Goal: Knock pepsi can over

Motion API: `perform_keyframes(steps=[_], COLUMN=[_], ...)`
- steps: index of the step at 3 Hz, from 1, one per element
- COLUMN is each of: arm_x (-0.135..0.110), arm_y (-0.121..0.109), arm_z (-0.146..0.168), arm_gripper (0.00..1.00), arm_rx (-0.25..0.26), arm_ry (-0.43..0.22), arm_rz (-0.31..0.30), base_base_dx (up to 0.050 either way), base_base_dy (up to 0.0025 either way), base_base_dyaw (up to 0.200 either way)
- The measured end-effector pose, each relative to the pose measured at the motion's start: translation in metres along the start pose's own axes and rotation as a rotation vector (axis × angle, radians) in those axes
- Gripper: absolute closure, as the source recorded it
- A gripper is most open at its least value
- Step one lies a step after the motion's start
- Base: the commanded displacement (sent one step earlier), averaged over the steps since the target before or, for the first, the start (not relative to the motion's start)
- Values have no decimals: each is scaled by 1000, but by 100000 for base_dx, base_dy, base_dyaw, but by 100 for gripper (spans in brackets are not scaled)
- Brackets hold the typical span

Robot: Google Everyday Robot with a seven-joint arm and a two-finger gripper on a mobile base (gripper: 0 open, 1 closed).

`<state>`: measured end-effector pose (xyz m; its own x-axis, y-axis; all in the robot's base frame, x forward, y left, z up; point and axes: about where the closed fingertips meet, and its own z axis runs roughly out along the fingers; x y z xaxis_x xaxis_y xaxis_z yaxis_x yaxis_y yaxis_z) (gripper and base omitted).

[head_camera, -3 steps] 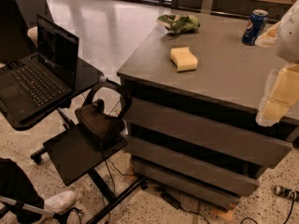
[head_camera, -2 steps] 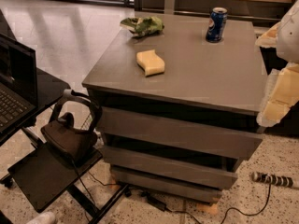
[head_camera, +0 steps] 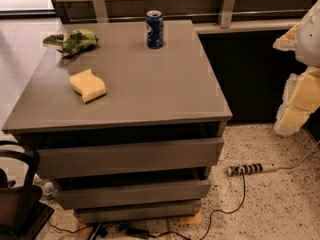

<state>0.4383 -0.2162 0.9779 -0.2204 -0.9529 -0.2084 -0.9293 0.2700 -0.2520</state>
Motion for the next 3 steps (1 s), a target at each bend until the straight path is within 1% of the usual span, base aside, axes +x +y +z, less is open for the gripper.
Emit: perform_keyframes(steps=[1, 2, 3], arm_x=[0, 0, -1], arm_y=[0, 0, 0], arm_z=[0, 0, -2], arm_gripper=[0, 0, 0], arm_rx=[0, 2, 8], arm_ry=[0, -1, -2], arm_rz=[0, 0, -1], base_base_dx=[4956, 0, 3840], base_base_dy=[-5, -1, -246], base_base_dyaw=[119, 19611, -12797])
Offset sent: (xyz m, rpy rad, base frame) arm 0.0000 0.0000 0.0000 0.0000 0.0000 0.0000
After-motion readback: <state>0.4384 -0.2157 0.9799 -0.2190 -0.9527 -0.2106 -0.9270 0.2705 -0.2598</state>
